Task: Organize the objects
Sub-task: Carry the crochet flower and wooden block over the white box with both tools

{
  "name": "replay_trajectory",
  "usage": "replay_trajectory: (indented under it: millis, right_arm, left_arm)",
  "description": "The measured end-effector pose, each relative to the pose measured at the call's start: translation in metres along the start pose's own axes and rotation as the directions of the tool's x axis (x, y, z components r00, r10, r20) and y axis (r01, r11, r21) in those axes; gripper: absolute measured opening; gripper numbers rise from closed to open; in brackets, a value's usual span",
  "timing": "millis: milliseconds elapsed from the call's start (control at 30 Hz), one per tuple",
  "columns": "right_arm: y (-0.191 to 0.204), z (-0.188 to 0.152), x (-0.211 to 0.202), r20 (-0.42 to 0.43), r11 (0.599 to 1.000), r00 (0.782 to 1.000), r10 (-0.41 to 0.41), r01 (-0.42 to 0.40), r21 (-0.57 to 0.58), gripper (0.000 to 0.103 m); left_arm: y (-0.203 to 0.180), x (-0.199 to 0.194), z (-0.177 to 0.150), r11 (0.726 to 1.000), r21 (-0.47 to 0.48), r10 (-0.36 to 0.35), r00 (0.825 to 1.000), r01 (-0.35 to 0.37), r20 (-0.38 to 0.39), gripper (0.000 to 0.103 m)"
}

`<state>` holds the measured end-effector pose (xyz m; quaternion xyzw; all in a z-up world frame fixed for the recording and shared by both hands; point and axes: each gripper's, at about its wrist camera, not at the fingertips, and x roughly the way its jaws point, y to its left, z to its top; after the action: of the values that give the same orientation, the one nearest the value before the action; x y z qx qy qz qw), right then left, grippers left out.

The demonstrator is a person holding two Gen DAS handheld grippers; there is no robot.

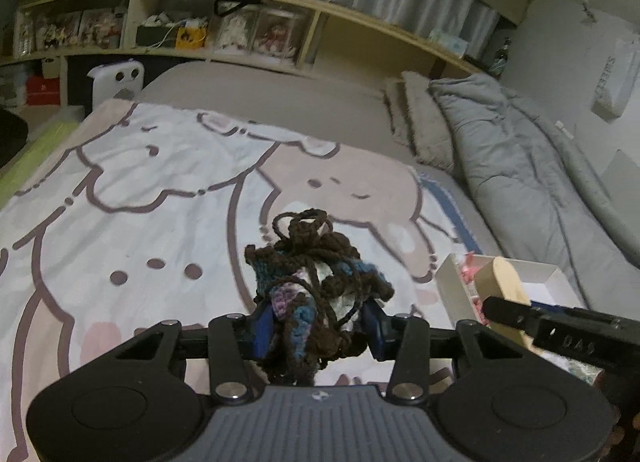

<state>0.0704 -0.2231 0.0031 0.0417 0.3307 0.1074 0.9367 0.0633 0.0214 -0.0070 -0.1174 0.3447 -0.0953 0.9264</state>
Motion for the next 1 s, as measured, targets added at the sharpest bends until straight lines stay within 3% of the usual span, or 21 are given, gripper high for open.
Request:
replay_trajectory:
  millis: [333, 567, 1000]
  right_arm:
    - [-0.036, 0.010, -0.037, 0.054, 0.999, 0.998, -0.044, 0.044, 0.013, 0.045]
    - [-0.084, 0.013, -0.058, 0.061, 0.995, 0.994, -0.094, 0.091, 0.047, 0.045]
    - [-0.180, 0.024, -0.081, 0.091, 0.975, 0.972, -0.216, 0.209, 0.081, 0.045]
  left_arm:
    - [-0.035, -0.010, 0.006, 0.995, 0.053, -0.086, 0.996, 0.084, 0.023, 0.046]
    - [-0.091, -0.003, 0.007, 0.977, 0.135, -0.168, 0.986, 0.166, 0.007, 0.046]
    - [-0.201, 0.046, 0.001, 0.936, 0.194, -0.287, 0.956, 0.292, -0.058, 0.046]
